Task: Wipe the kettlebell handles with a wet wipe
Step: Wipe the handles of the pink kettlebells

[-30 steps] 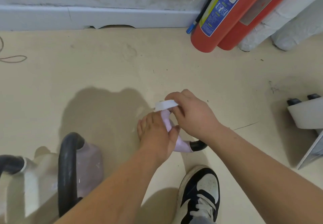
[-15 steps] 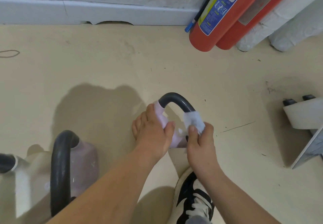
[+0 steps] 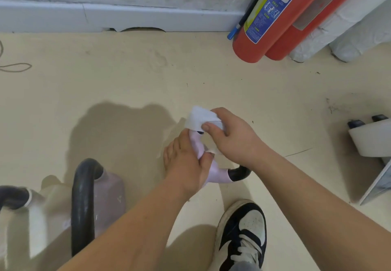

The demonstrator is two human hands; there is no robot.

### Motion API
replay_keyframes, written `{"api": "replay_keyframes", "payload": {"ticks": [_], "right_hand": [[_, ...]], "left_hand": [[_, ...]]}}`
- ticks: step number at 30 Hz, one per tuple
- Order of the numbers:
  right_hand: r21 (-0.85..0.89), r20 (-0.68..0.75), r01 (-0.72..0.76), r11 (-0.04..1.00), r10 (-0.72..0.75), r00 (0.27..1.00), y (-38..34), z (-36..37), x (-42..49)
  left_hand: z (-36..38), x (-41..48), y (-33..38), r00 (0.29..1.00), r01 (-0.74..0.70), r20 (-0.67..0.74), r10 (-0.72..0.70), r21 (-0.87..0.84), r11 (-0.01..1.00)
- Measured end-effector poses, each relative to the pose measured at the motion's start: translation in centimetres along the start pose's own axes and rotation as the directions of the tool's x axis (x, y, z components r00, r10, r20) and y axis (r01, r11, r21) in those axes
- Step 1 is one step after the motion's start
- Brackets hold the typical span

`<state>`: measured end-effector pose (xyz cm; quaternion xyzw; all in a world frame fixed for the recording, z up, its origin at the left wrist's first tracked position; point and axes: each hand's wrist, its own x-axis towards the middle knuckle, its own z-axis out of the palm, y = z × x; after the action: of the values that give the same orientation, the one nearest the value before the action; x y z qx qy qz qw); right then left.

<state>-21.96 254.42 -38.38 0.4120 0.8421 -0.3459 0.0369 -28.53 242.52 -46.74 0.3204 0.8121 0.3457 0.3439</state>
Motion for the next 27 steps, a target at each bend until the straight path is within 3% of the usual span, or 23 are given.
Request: {"api": "replay_keyframes", "payload": {"ticks": [3,5,8,10,13,15,18,22,24,26,27], "right_hand": [[0.003,-0.221,-0.019,1.000,0.019,0.975,2.5,1.7,-3.3],[0.130,-0.307,-0.045,0.991,0.083,0.948,3.7,3.1,-5.8],[0.464,-0.225,-0.192,0.864,0.325,0.919,3.9,5.0,-8.4],[0.511,-0.196,-0.247,0.823,0.391,0.899,3.7,5.4,-8.7],[0.329,-0.288,-0.155,0.932,0.256,0.923,3.1,4.4,-7.2],[0.002,-0.262,-0.075,0.997,0.073,0.962,1.8,2.8,-5.2],[-0.395,-0.049,0.020,0.919,-0.043,0.998,-1.5,1.4,-1.7],[-0.577,0.123,0.232,0.783,-0.197,0.973,-3.8,1.3,1.0],[-0.471,0.140,0.222,0.854,-0.176,0.974,-3.2,0.9,1.1],[-0.133,0.097,0.067,0.989,-0.054,0.994,-2.3,0.1,0.5],[0.023,0.079,-0.019,1.000,0.017,0.997,-1.7,-0.1,-0.1]], "left_hand": [[-0.2,-0.3,0.5,0.999,0.031,-0.004,-0.032,-0.021,0.999],[-0.3,-0.2,0.7,0.998,0.058,0.000,-0.058,-0.039,0.998],[-0.5,-0.1,0.8,0.994,0.109,0.033,-0.108,-0.057,0.992],[-0.6,-0.1,0.8,0.991,0.124,0.053,-0.122,-0.047,0.991],[-0.8,-0.4,0.8,0.986,0.160,0.055,-0.156,-0.071,0.985],[-0.8,-0.7,0.7,0.991,0.133,0.029,-0.131,-0.074,0.988],[-0.8,-1.3,0.9,0.997,0.068,0.029,-0.068,-0.006,0.998],[-1.0,-1.2,0.6,0.995,0.099,0.029,-0.098,-0.040,0.994],[-1.2,-1.0,0.4,0.991,0.123,0.051,-0.120,-0.068,0.990],[-1.3,-0.9,0.2,0.994,0.091,0.070,-0.086,-0.078,0.993],[-1.3,-0.8,0.2,0.995,0.072,0.069,-0.066,-0.080,0.994]]}}
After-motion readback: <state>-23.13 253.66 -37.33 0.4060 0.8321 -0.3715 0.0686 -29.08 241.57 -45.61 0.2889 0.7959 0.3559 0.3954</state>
